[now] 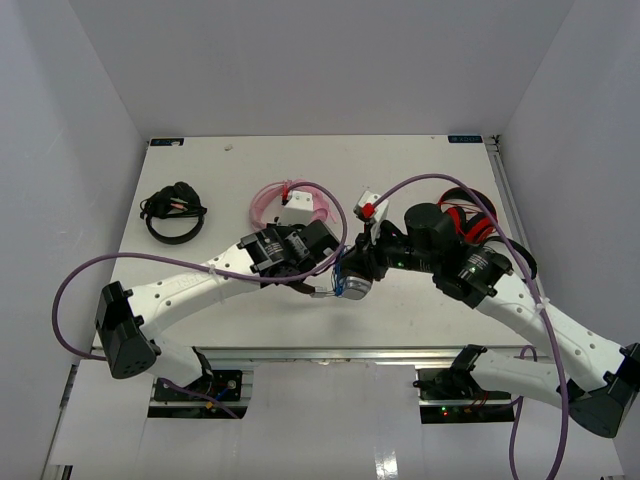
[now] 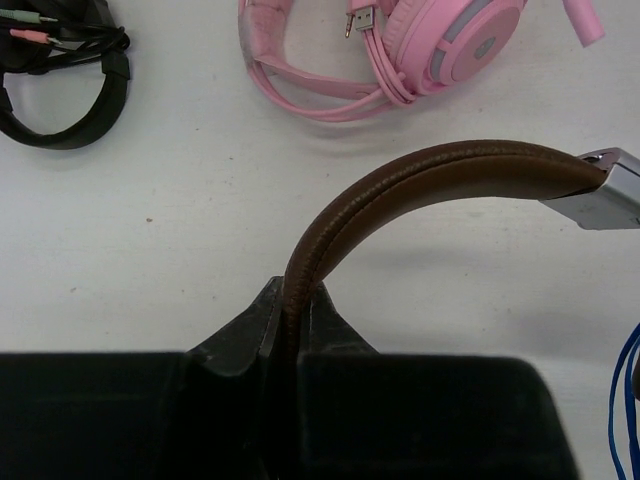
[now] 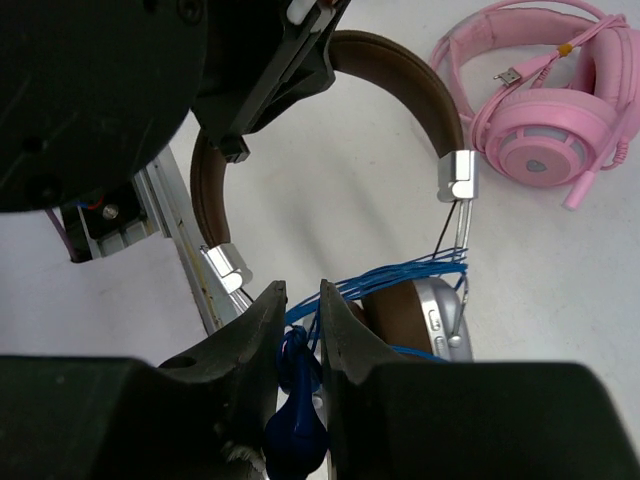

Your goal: Wrap the headphones

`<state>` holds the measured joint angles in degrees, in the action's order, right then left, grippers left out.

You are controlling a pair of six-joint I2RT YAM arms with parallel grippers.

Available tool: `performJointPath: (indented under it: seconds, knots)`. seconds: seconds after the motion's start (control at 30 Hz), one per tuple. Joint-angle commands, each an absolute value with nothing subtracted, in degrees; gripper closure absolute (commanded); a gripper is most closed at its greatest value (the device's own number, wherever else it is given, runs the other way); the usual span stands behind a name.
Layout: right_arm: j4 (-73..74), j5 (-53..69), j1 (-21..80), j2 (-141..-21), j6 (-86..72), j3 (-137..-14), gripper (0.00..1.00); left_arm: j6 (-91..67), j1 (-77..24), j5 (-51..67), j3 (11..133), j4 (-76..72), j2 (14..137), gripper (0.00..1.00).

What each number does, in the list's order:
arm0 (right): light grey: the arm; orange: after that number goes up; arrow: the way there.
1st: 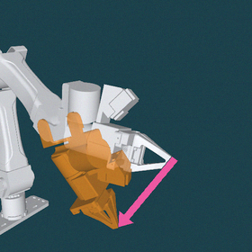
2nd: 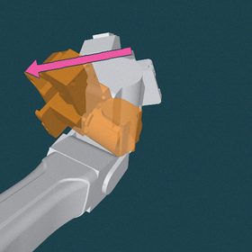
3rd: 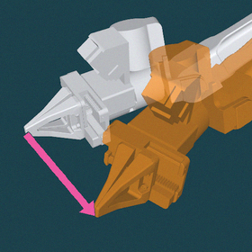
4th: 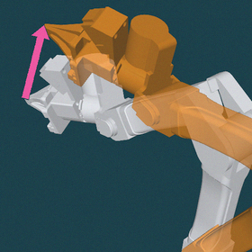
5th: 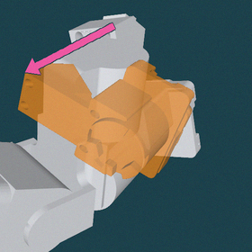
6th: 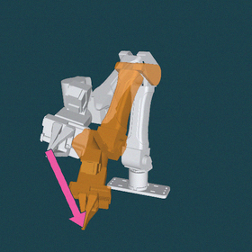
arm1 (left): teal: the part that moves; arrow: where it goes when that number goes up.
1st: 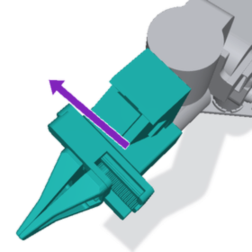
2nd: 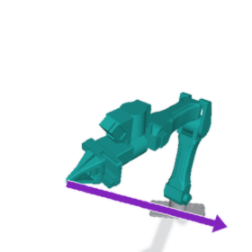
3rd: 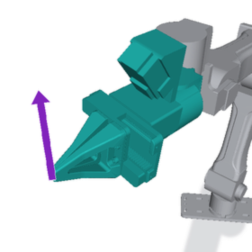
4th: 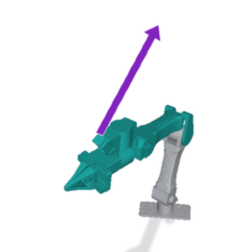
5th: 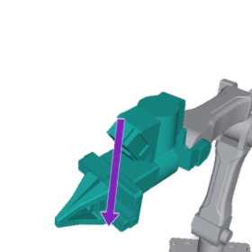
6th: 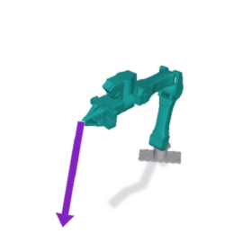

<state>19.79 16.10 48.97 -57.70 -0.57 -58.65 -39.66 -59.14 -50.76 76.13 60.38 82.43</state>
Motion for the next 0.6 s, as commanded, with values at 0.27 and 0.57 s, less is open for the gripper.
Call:
performJointPath:
  seconds: [0.27,0.57]
  knots:
    - [4.13,19.99,50.38,-54.62,-13.38,-48.49,0.92,-50.83,-57.39,-52.91,75.52,55.53,80.73,1.00]
    - [1.47,13.77,53.01,-51.54,-18.05,-42.60,0.89,-54.84,-57.22,-53.54,72.56,52.52,74.71,1.00]
